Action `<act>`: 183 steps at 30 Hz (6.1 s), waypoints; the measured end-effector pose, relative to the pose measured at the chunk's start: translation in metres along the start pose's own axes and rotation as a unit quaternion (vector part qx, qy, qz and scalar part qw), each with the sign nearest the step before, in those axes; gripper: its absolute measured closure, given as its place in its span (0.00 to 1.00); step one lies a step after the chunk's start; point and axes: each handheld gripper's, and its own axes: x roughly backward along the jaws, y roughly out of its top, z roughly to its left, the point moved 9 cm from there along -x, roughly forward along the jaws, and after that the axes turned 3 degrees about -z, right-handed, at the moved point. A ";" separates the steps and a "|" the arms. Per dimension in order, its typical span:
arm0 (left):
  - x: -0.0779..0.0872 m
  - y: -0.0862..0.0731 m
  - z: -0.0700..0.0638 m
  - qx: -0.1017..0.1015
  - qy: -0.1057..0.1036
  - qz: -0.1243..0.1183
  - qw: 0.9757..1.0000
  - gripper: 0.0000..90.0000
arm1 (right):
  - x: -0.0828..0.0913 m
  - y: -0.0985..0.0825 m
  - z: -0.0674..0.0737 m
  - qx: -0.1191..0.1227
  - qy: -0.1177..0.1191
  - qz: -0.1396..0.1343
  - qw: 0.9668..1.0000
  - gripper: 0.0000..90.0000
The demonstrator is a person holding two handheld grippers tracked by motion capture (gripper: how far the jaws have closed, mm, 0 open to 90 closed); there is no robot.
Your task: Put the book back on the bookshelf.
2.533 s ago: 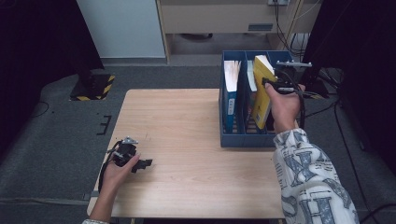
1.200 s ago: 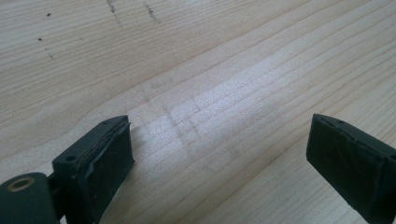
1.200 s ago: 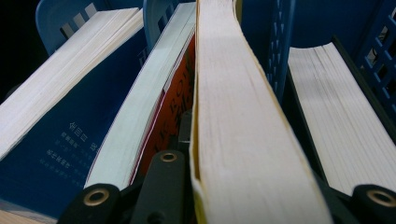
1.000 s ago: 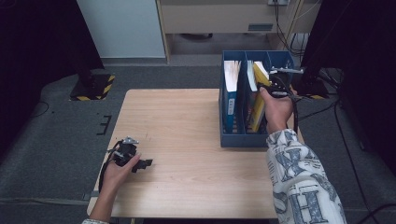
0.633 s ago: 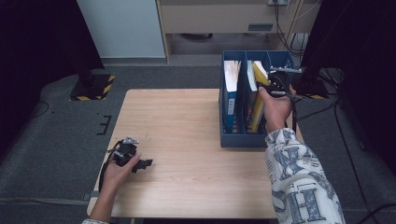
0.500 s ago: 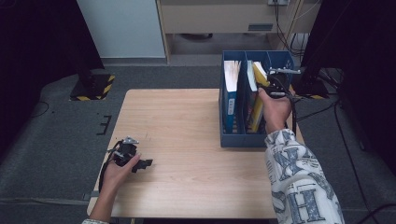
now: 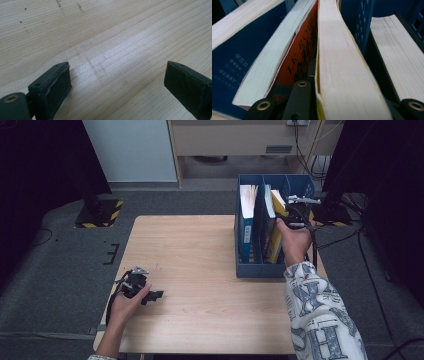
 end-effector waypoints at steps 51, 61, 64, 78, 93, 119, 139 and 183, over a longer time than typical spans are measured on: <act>0.000 0.000 -0.002 -0.004 0.001 0.003 1.000 0.07 | 0.008 -0.034 -0.008 0.013 0.009 0.055 0.998 0.80; 0.000 0.000 -0.002 -0.003 0.001 0.003 1.000 0.07 | 0.018 -0.023 -0.004 0.018 0.015 0.043 0.999 0.76; -0.001 -0.001 -0.002 -0.004 0.002 0.004 1.000 0.07 | 0.022 -0.017 -0.003 0.026 0.015 0.044 0.999 0.76; -0.001 -0.001 -0.002 -0.005 0.001 0.005 1.000 0.07 | 0.021 -0.009 -0.004 0.015 0.002 0.037 0.999 0.84; -0.001 0.000 -0.001 -0.003 0.000 0.004 1.000 0.07 | 0.006 0.013 -0.009 -0.026 -0.004 0.000 1.000 0.84; -0.001 0.000 -0.001 -0.004 0.000 0.003 1.000 0.07 | -0.008 0.004 -0.001 0.007 -0.006 0.024 1.000 0.83; -0.001 0.000 -0.001 -0.005 0.001 0.004 1.000 0.07 | -0.003 0.007 -0.003 -0.003 0.005 0.028 1.000 0.83; -0.001 0.000 -0.001 -0.004 0.001 0.005 1.000 0.07 | -0.026 0.020 -0.008 0.006 -0.014 0.006 1.000 0.81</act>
